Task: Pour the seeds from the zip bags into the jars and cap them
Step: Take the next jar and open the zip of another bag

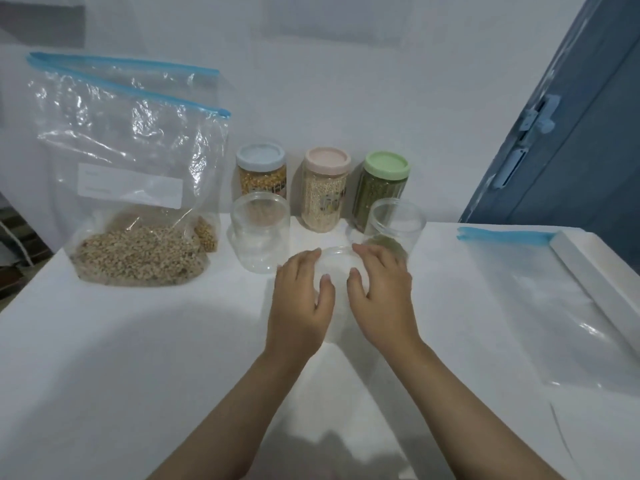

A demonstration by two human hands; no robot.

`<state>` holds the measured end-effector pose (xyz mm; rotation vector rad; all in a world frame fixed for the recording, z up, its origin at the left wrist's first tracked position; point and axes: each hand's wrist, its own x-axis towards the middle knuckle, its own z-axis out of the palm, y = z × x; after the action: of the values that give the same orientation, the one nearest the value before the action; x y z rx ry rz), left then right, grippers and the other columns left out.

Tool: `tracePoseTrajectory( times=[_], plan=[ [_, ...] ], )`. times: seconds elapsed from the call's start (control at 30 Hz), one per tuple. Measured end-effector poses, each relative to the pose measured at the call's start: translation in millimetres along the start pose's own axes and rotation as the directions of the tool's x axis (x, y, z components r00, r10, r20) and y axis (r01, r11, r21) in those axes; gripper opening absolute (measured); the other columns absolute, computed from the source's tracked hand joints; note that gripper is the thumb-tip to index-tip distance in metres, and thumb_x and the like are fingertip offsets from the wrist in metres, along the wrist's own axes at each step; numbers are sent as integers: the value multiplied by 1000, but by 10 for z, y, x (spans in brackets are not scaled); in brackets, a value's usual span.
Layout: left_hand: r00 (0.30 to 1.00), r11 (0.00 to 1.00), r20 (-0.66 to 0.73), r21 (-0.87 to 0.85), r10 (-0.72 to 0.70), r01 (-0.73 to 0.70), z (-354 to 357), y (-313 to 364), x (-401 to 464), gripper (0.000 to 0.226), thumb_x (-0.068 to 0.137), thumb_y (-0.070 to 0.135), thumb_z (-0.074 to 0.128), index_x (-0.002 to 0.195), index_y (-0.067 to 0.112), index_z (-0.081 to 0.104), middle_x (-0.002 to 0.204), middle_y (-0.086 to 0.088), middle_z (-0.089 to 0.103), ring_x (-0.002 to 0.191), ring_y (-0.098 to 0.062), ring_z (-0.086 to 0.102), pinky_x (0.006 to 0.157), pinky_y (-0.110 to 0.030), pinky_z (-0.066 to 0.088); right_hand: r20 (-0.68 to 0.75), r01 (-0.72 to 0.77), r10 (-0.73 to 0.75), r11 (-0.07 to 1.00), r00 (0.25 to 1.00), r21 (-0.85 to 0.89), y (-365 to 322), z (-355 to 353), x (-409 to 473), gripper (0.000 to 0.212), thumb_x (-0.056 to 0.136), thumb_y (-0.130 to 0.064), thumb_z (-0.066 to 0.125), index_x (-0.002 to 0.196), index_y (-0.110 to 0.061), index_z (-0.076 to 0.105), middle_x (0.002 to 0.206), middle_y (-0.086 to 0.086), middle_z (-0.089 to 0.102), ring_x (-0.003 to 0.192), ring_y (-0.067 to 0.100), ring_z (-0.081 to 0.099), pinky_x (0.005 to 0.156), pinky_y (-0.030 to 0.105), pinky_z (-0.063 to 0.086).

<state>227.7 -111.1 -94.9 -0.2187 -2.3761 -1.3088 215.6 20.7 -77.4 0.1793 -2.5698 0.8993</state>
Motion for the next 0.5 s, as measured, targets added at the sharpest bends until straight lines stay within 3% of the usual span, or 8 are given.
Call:
tracePoseTrajectory(
  times=[0.07, 0.17, 0.27, 0.33, 0.43, 0.5],
  plan=[
    [993, 967, -1, -229, -115, 112, 54, 83, -235, 43, 94, 31, 43, 134, 19, 51, 128, 16, 52, 124, 2, 46, 105, -14, 34, 56, -121, 109, 936, 992, 330, 19, -87, -227, 49, 90, -32, 43, 136, -20, 55, 135, -5, 51, 125, 5, 45, 106, 16, 33],
    [960, 865, 57, -422, -275, 273, 149, 170, -410, 37, 91, 35, 44, 128, 37, 50, 129, 19, 55, 123, 2, 50, 103, -19, 39, 121, -205, 166, 765, 979, 610, 82, -159, -465, 40, 89, -30, 50, 128, -28, 57, 132, -12, 53, 124, -2, 50, 104, 19, 40],
    [943, 792, 70, -525, -325, 312, 224, 234, -522, 32, 92, 37, 43, 120, 51, 50, 131, 15, 58, 122, -1, 54, 100, -22, 41, 152, -242, 193, 650, 969, 721, 123, -184, -649, 40, 90, -29, 52, 129, -31, 55, 133, -16, 56, 129, 0, 48, 110, 30, 41],
    [941, 780, 70, -542, -330, 314, 260, 275, -573, 31, 92, 38, 41, 116, 57, 51, 132, 12, 59, 123, 0, 53, 97, -18, 40, 161, -277, 244, 575, 956, 770, 111, -186, -718, 43, 87, -28, 52, 130, -33, 52, 132, -19, 56, 128, 0, 49, 110, 29, 42],
    [936, 765, 79, -554, -344, 328, 293, 282, -588, 33, 93, 47, 36, 124, 52, 48, 129, 14, 61, 122, 2, 54, 94, -9, 41, 167, -319, 321, 516, 932, 795, 66, -193, -735, 49, 82, -31, 55, 131, -32, 50, 128, -17, 57, 120, 0, 54, 106, 27, 45],
    [941, 774, 67, -550, -332, 313, 310, 233, -605, 48, 92, 59, 32, 135, 40, 45, 127, 14, 62, 122, 3, 53, 97, -8, 41, 161, -317, 322, 522, 933, 792, 56, -191, -745, 44, 83, -32, 54, 127, -30, 53, 123, -18, 61, 116, -1, 56, 101, 25, 46]
  ],
)
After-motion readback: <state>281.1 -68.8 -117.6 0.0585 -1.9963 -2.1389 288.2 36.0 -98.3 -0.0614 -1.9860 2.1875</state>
